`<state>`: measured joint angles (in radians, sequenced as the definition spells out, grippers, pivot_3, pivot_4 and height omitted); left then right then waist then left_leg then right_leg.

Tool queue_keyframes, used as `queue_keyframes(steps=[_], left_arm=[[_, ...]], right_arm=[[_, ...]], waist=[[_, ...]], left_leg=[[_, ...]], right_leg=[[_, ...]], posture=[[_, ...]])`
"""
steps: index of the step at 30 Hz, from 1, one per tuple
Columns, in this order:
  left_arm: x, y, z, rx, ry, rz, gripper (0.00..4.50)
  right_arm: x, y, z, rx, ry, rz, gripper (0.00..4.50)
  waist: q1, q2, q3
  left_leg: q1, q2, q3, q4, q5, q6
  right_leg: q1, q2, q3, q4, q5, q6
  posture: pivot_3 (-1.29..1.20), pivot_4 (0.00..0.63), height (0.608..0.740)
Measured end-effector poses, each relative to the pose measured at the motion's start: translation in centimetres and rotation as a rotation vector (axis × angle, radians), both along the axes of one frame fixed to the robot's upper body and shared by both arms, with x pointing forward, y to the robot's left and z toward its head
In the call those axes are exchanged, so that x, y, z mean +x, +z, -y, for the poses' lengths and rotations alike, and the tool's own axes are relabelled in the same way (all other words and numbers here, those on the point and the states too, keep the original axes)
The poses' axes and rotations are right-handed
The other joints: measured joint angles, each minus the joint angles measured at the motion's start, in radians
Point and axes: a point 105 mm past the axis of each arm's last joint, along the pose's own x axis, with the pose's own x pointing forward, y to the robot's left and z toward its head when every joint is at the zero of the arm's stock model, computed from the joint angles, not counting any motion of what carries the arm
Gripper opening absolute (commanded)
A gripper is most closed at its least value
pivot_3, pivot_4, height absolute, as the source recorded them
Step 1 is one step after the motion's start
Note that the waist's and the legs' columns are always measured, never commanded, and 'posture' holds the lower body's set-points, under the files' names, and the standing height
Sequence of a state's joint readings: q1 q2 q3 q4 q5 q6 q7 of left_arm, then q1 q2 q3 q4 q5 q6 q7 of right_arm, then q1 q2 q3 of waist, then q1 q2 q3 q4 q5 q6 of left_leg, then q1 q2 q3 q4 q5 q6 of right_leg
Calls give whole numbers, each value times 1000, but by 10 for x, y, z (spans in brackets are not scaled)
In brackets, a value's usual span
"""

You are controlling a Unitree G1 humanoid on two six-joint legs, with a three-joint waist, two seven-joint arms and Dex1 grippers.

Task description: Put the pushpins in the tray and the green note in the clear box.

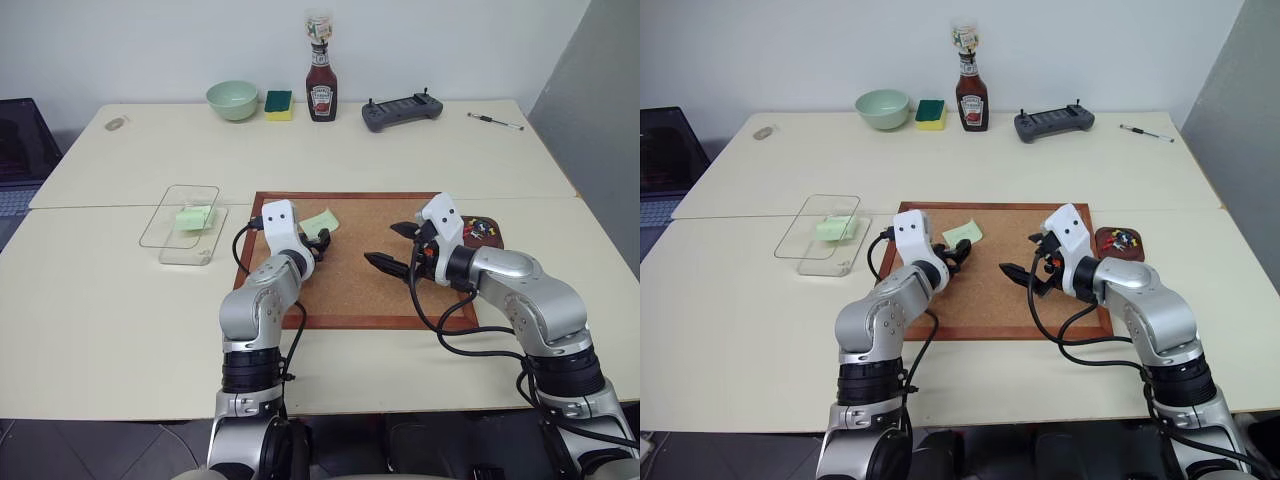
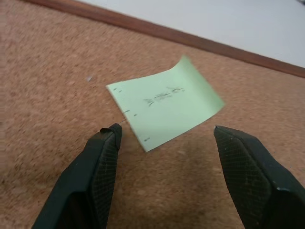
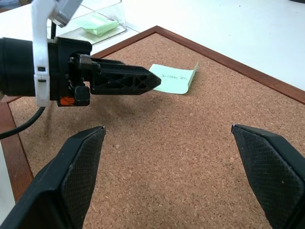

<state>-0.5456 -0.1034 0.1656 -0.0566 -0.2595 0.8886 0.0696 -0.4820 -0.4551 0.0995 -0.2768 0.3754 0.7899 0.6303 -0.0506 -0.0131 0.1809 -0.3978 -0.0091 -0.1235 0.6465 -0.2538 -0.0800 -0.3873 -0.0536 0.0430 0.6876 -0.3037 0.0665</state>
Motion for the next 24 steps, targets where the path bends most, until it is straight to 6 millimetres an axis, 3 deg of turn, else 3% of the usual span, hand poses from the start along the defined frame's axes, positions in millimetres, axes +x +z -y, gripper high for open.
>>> queue_keyframes(steps=[10,24], left_arm=[[14,2,8,14,-15,-12,3269],[17,6,14,0,-22,13,3269]], right_arm=[[0,0,0,-1,-1,0,4500],[0,0,0,0,-2,0,4500]], waist=[[8,0,0],[11,0,0]], left_leg=[[0,0,0,0,0,0],[0,0,0,-1,0,0]], right_leg=[[1,0,0,-1,0,0],[1,0,0,-4,0,0]], posture=[[0,150,740],[0,150,740]])
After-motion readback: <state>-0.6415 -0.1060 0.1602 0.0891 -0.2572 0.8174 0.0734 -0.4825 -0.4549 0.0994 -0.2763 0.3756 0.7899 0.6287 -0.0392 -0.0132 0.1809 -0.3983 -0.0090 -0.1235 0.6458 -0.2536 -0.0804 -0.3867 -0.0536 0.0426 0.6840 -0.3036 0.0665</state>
